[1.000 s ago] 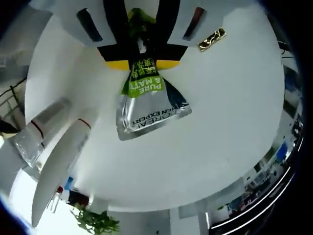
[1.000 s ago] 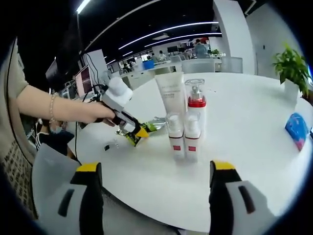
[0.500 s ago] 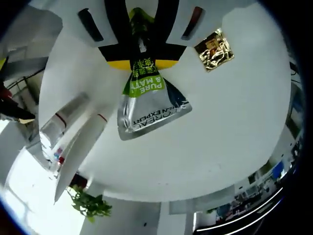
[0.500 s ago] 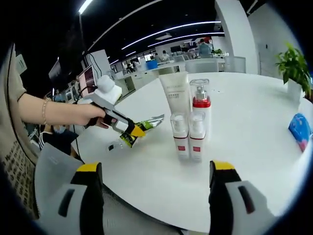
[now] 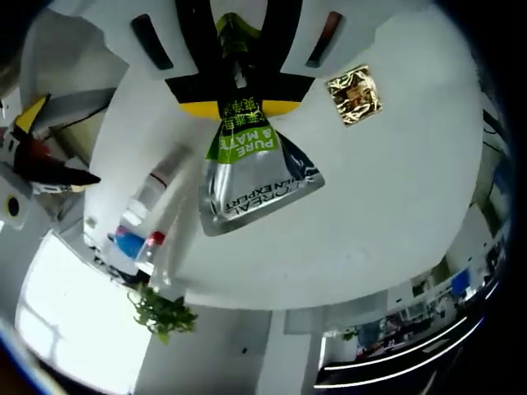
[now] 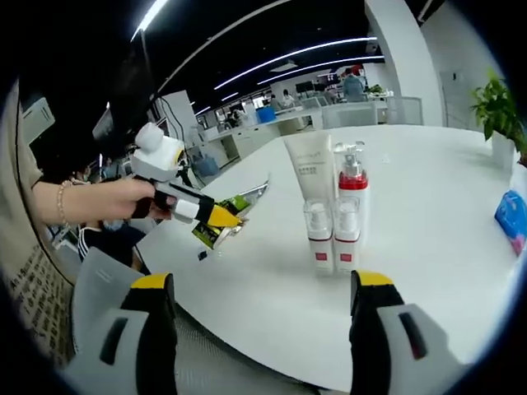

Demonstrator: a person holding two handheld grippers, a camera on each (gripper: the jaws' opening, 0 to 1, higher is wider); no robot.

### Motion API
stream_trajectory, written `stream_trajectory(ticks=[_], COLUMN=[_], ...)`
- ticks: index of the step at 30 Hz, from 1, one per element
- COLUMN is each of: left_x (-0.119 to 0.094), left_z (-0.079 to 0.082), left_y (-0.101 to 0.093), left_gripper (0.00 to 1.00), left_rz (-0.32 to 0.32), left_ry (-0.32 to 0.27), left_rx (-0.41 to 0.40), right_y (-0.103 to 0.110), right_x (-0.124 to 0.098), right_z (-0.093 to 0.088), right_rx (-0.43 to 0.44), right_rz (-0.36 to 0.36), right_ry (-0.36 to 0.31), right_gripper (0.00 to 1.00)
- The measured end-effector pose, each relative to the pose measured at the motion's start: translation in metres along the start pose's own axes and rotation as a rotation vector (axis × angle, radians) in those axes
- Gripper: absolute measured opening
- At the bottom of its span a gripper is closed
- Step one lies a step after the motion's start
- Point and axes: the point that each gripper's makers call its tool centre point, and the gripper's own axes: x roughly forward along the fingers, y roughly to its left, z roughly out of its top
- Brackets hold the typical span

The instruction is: Arrange the skincare products in the storage area until every visible bottle or jar stands upright without overlapping.

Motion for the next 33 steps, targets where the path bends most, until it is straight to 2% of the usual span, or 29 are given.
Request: stream_trajectory(ticks=[7,13,17,21,30,33], left_x=[-0.026,-0.046,-0.059,-0.067,-0.082,-0.085], left_z=[0.001,0.000,0.001,0.002,0.004,0.002], left_y=[-0.014,-0.027,-0.039,-0.046,-0.060,-0.065], left_gripper=[0.11,0.11,0.11,0.11,0.11,0.11], left_rz=[0.000,-0.002,-0.019,-0.028,-0.037,-0.046], left_ry=[-0.052,-0.088,-0.115,-0.131,-0.166,-0.170], left_rx=[0.024,0.054,0.064,0.079,0.141,0.148], right_y=[0.031,0.051,0.063,0.071,0.078,0.077], right_x=[0.014,0.030,0.038,0.046,0.057,0.059], right_z=[0.016,0.033,0.039,0.048,0.074,0.083], right_rx=[-0.050,-0.005,-0.026,-0.009,0.117,0.185], right_rz=[0.102,0.181,0.225,0.261,0.303,0.304], right_ry=[-0.014,-0.062,-0.062,-0.080,-0.169,-0.213], right_gripper=[0.85,0.80,0.77,0.75,0.65,0.55])
